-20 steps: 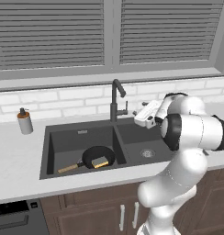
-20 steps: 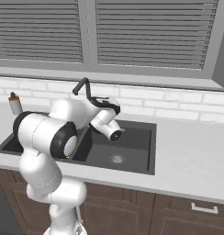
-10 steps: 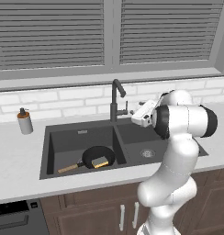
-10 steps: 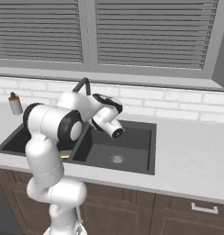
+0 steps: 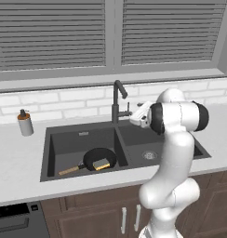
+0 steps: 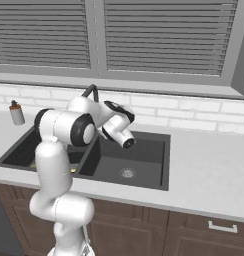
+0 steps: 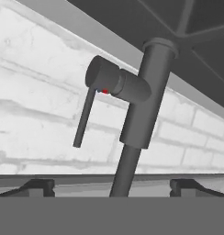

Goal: Pick the pan and sponge and place them into the sink. Then turn on the water.

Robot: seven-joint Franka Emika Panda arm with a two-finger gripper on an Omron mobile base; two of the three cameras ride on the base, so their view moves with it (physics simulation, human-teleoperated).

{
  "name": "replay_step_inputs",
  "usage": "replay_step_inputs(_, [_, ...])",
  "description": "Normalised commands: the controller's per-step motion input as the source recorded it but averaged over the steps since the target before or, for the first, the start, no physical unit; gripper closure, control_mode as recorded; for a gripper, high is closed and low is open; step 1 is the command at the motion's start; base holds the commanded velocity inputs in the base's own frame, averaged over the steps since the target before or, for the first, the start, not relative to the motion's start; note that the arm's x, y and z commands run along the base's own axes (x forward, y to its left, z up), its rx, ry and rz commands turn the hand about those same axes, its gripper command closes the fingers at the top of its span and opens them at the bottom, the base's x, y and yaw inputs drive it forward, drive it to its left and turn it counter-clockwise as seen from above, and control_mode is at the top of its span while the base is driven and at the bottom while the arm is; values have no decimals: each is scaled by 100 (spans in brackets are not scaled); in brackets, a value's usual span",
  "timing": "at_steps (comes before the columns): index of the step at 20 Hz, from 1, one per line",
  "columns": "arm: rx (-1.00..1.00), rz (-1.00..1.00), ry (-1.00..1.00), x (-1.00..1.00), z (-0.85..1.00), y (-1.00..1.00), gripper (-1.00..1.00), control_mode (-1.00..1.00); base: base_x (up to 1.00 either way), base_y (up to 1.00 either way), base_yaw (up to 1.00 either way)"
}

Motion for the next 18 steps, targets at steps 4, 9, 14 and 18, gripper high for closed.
replay_step_inputs(4, [0, -1, 0, 41, -7, 10, -100, -100, 0, 0, 0])
replay_step_inputs(9, [0, -2, 0, 41, -9, 2, -100, -100, 0, 0, 0])
replay_step_inputs(14, [0, -1, 0, 43, -21, 0, -100, -100, 0, 0, 0])
replay_step_inputs(18, [0, 0, 0, 43, -30, 0, -100, -100, 0, 0, 0])
